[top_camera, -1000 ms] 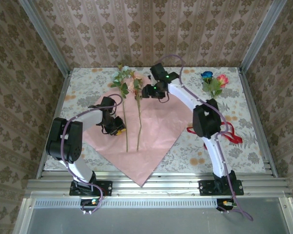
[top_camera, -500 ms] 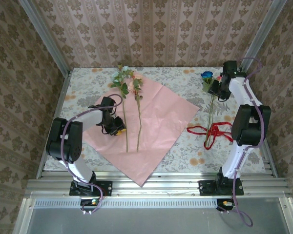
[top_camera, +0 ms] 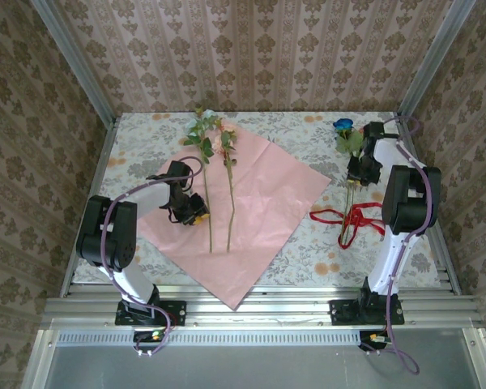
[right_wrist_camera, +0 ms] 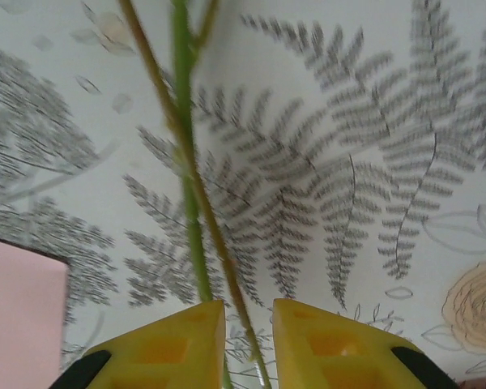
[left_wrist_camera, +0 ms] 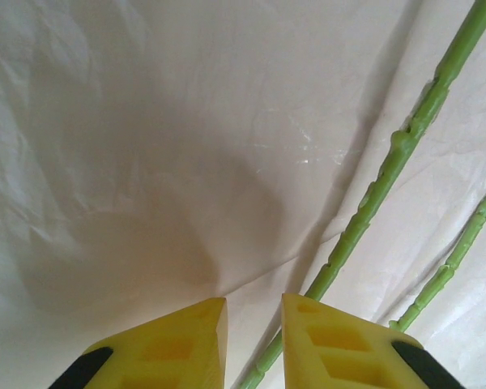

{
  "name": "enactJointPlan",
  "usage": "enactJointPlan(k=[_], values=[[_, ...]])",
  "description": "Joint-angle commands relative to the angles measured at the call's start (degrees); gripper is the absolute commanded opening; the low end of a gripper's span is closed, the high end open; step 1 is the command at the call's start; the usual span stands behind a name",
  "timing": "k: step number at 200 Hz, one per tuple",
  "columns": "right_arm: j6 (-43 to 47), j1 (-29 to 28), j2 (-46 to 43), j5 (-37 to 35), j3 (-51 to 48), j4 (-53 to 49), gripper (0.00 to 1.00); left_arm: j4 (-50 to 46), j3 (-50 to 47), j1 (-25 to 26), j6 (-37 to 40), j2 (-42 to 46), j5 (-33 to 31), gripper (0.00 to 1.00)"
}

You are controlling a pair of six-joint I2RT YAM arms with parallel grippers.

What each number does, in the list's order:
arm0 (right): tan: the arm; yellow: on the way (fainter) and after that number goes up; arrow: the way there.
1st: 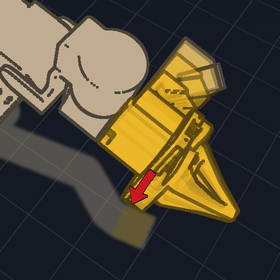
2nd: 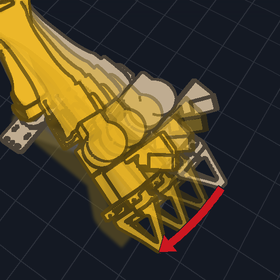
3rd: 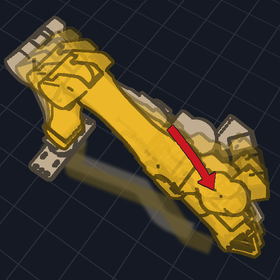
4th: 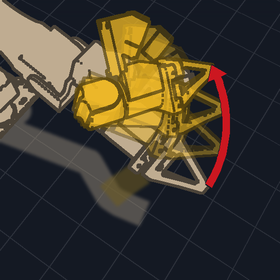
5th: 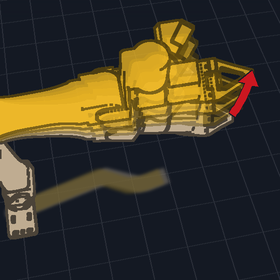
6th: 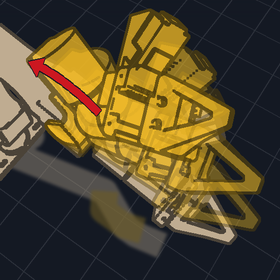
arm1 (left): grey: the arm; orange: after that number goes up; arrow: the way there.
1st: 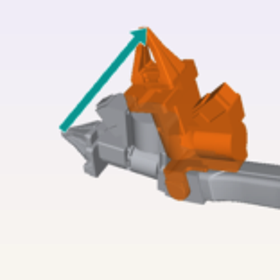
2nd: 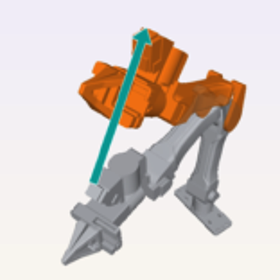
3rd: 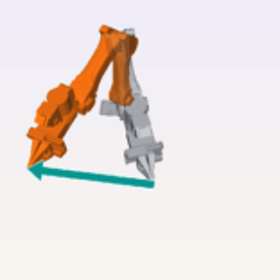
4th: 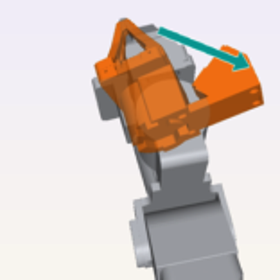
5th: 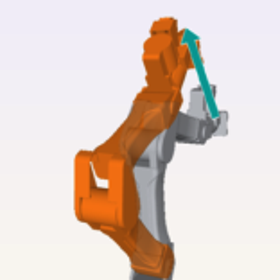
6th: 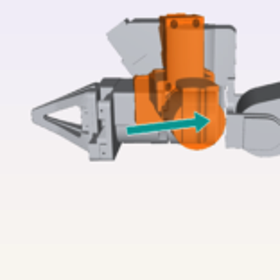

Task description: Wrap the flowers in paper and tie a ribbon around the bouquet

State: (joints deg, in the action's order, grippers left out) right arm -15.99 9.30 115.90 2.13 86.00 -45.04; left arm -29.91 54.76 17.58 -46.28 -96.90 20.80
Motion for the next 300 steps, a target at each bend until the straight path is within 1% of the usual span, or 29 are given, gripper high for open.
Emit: enactJointPlan(k=[1, 44, 90, 102, 150, 185, 216, 273, 281, 300], values=[[1.8, 0.3, -1.7, -0.4, -1.8, 0.4, 0.25, -0.1, -0.6, -0.2, -0.7, 1.0, 0.2, 0.23], [2.4, 0.3, -1.6, -1.2, -3.9, 1.1, 0.24, -0.5, 0.1, -0.2, -0.4, 0.8, 0.3, 0.23], [4.2, 0.3, 0.0, -0.9, -3.8, 1.6, 0.24, -0.8, 0.3, -0.2, -0.3, 0.9, 0.4, 0.23], [4.7, 0.3, 0.7, -0.8, -3.4, 1.7, 0.21, -0.9, 0.4, -0.2, -0.2, 0.9, 0.4, 0.23], [6.1, -0.1, 0.8, -1.9, -3.5, 2.2, 0.18, -1.0, 0.9, -0.2, -0.1, 0.7, 0.4, 0.23], [6.9, -1.2, -0.6, -2.7, -4.4, 3.3, 0.09, -1.0, 1.0, -0.2, 0.0, 0.6, 0.5, 0.23], [6.4, -2.7, -4.2, -2.6, -5.5, 4.5, 0.00, -1.3, 1.0, -0.2, 0.2, 0.6, 0.4, 0.23], [4.5, -7.7, -16.6, -6.7, -7.6, 7.3, 0.00, -1.4, 1.1, -0.3, 0.3, 0.4, 0.4, 0.23], [3.8, -8.4, -18.3, -6.1, -7.6, 7.8, 0.00, -1.4, 1.2, -0.2, 0.3, 0.4, 0.4, 0.23], [2.0, -11.4, -20.4, -1.7, -6.3, 8.6, 0.00, -1.3, 1.0, -0.3, 0.3, 0.3, 0.4, 0.23]])
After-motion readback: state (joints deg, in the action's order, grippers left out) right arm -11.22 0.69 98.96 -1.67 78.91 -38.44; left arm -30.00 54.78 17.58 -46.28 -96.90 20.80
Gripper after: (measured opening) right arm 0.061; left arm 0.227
